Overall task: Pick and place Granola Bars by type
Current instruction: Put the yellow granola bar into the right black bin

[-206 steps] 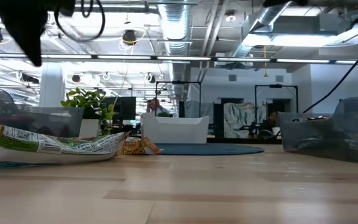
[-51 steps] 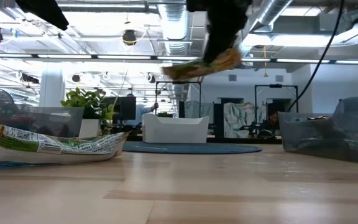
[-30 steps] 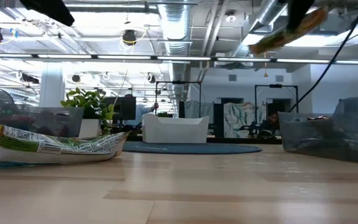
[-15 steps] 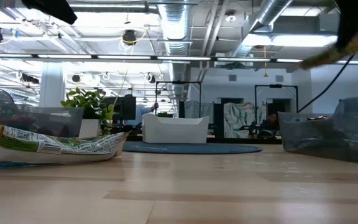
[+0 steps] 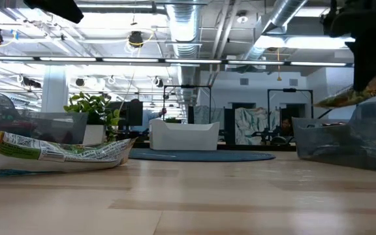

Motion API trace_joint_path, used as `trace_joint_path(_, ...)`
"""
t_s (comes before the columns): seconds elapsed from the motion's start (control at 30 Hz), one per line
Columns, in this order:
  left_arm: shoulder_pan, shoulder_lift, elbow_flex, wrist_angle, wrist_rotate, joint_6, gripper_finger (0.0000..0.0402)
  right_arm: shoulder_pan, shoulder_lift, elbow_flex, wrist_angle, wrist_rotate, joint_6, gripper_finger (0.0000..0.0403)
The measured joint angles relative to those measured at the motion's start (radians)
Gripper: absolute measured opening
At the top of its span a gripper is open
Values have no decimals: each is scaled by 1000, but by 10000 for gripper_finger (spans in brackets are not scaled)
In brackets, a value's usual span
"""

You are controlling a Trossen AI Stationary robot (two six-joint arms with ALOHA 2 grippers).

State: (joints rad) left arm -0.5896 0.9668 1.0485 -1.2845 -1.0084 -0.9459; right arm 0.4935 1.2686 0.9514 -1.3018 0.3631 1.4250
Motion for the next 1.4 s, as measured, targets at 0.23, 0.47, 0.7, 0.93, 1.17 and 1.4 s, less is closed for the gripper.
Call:
trace_joint_path(0.23, 0, 0, 0, 3, 27, -17, 159, -31, 0, -11, 1, -22, -19, 109)
trace_joint_path(0.47, 0, 0, 0, 89, 186, 51, 159, 10, -16, -11, 154, 75, -141, 172)
trace_joint_path(0.7, 0, 0, 0, 271, 306, 190, 159, 34, -20, -11, 355, 197, -383, 193)
trace_joint_path(0.93, 0, 57, 0, 365, 387, 204, 159, 27, -20, -11, 598, 213, -733, 182)
trace_joint_path(1.17, 0, 195, 0, 391, 534, 173, 159, -50, -20, -11, 726, 139, -954, 167)
trace_joint_path(1.4, -9, 361, 0, 513, 642, 139, 159, -83, -19, -11, 760, 15, -1072, 164)
